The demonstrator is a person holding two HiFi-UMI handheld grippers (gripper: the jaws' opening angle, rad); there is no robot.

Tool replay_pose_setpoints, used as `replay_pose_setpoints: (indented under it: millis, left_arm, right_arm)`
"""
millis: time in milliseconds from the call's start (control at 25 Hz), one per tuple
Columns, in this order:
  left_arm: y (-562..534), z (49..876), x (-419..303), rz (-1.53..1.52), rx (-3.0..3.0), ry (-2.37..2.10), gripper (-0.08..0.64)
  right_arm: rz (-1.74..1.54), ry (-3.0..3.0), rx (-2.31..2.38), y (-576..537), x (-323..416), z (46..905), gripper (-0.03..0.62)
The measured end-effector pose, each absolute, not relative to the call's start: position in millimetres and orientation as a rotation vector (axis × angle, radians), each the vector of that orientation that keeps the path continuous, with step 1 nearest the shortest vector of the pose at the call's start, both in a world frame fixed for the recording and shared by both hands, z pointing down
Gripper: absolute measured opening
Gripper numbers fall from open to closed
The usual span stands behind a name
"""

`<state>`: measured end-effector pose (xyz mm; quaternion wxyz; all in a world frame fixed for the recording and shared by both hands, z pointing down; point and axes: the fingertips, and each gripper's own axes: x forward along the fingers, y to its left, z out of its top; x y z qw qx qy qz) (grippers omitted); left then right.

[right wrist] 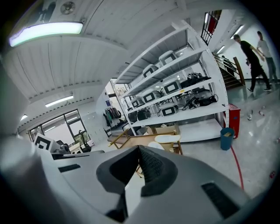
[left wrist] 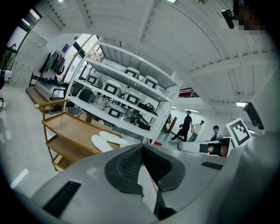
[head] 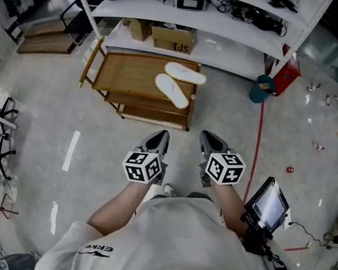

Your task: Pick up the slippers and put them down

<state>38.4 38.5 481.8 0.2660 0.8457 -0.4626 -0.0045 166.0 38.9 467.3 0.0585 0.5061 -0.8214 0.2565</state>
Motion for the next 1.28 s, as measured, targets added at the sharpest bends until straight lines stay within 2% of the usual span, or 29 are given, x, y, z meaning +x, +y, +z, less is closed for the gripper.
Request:
replay_pose_setpoints:
  millis: [440,1280]
  left_arm:
    - [-26.6,499.7,40.1,0.005,2.244,-1.281,0.003]
    - [-193.1,543.8,80.3,0.115,2.052,-1.433,0.003]
  right_arm:
    - [0.792,-2.475,1.504,-32.3,172.6,483.7,0.006]
    - [0.889,-2.442,1.339,-235.4,239.4,529.8,0.006]
